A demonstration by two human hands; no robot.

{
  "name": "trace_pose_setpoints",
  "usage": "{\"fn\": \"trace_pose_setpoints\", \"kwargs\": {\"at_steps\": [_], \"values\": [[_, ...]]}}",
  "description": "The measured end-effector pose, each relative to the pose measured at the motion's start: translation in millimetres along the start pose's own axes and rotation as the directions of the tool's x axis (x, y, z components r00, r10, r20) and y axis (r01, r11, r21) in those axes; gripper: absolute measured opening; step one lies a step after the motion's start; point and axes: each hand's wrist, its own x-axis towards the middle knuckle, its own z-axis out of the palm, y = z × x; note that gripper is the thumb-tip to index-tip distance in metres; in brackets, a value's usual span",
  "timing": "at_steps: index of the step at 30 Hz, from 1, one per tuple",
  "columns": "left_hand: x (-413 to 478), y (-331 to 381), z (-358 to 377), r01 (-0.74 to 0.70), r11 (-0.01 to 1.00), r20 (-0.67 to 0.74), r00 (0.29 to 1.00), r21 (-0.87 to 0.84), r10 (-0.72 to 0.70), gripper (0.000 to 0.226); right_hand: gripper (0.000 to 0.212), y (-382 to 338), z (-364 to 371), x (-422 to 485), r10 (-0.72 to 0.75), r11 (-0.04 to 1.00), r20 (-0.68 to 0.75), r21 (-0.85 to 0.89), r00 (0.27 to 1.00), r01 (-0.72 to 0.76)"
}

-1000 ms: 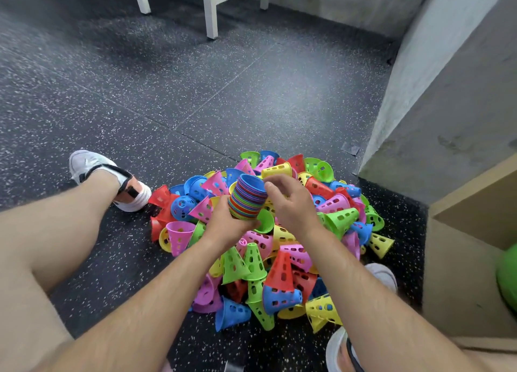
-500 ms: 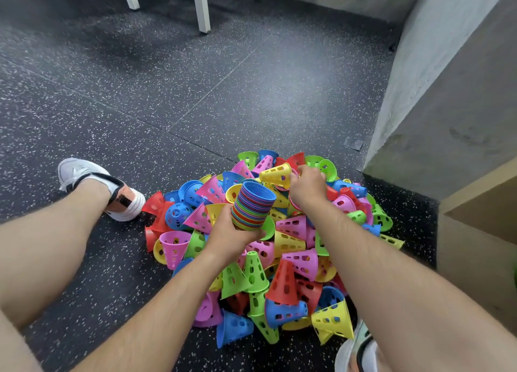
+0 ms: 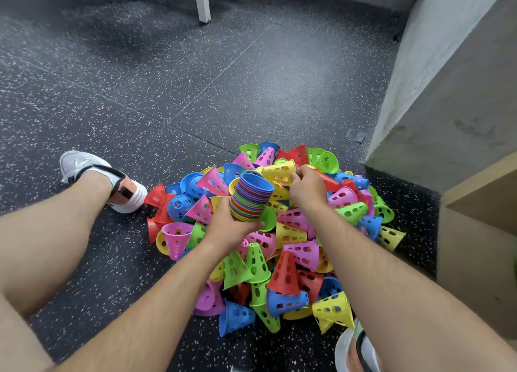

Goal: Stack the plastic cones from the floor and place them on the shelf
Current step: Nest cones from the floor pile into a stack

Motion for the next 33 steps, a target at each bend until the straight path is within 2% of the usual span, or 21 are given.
{"fn": "trace_pose_setpoints", "kwargs": {"at_steps": [3,6,10,15,19,24,27,30,33], "values": [[-6,4,-2,0.004,1.000,0.001,1.000,0.004,-0.004,0.055,0.013,-4,-23,-17,-0.090,0.993,-0.021,0.077,0.996,0.091],[-12,10,-2,0.007,1.000,-0.010,1.000,0.011,-0.007,0.056,0.012,-31,-61,-26,-0.235,0.972,-0.032,0.026,0.972,0.236],[-22,20,-2,-0.030,0.999,-0.020,0.999,0.032,0.030,0.048,0.018,-82,-105,-45,-0.476,0.860,0.027,-0.197,0.879,0.472],[-31,24,-1,-0.063,0.998,-0.009,0.998,0.017,0.063,0.045,0.022,-93,-115,-84,-0.605,0.644,0.185,-0.459,0.775,0.612],[-39,25,4,-0.085,0.996,0.021,0.996,0.033,0.085,0.048,0.019,-56,-90,-112,-0.593,0.585,0.275,-0.500,0.757,0.639],[-49,12,7,-0.061,0.993,0.094,0.994,0.105,0.052,0.053,0.028,-11,-86,-133,-0.517,0.721,0.335,-0.326,0.788,0.612],[-56,6,12,-0.064,0.988,0.145,0.988,0.142,0.043,0.060,0.027,15,-100,-129,-0.511,0.734,0.267,-0.361,0.817,0.576],[-61,8,22,-0.094,0.984,0.219,0.974,0.151,0.059,0.050,0.024,48,-117,-118,-0.432,0.759,0.135,-0.480,0.892,0.440],[-62,9,34,-0.115,0.980,0.269,0.961,0.162,0.068,0.050,0.025,76,-127,-114,-0.316,0.806,0.058,-0.511,0.947,0.300]]}}
